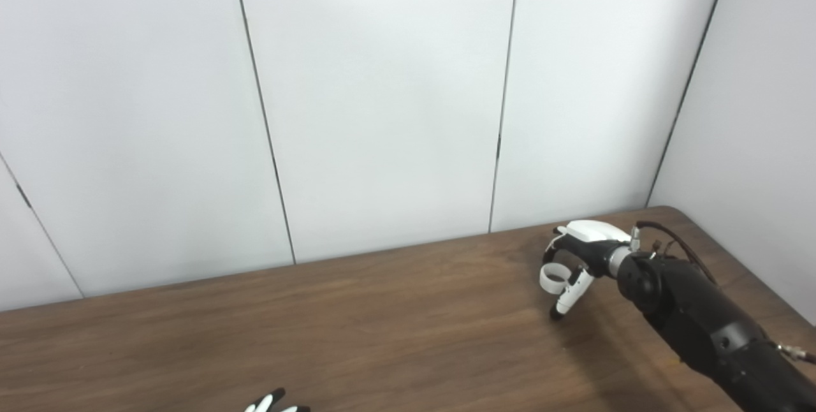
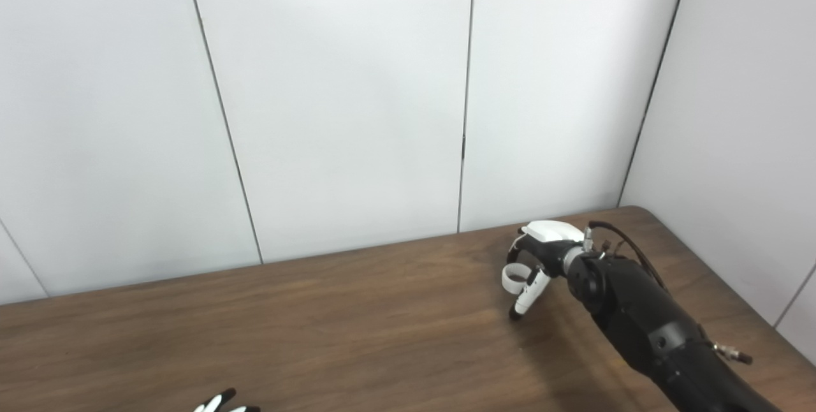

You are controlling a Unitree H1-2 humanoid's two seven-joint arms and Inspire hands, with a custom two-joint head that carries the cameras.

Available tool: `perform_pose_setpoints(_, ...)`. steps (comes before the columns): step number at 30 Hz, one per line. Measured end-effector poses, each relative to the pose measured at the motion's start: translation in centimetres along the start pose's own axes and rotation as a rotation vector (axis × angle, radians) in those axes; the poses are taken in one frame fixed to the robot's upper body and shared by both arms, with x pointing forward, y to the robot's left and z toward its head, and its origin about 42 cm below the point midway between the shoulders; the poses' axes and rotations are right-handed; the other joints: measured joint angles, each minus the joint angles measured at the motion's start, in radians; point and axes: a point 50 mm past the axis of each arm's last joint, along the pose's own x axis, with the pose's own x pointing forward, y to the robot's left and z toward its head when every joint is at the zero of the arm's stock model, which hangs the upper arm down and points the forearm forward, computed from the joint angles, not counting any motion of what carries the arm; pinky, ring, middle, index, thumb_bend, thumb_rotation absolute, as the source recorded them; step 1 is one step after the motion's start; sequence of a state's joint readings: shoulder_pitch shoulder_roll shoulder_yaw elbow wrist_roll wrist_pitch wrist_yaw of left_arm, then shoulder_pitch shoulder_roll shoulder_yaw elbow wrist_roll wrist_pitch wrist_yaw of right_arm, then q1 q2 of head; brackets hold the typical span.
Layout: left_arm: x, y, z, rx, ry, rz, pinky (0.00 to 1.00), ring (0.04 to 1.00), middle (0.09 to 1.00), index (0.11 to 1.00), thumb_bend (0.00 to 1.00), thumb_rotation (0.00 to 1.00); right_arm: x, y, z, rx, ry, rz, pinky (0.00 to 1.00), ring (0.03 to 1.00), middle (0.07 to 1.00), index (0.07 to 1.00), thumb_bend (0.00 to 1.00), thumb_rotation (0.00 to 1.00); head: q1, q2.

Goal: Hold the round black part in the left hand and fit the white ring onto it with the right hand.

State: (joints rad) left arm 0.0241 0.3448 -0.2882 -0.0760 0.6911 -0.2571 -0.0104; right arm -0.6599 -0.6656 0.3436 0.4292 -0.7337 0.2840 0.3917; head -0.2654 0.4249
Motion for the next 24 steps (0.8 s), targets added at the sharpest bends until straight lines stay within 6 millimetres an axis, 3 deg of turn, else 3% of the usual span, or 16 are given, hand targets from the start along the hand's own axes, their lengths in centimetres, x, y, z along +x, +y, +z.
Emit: perform_pose_setpoints(24, -0.18, 0.05, -0.05, 0.0, 0.005, 0.0, 1.0, 1.0, 0.87, 0.479, 0.52, 0.04, 0.01, -0.17, -0.28, 0.002, -0.005, -0.028, 1.0, 1.0, 1.0, 0.666, 0.86, 0.19, 0.003, 0.003)
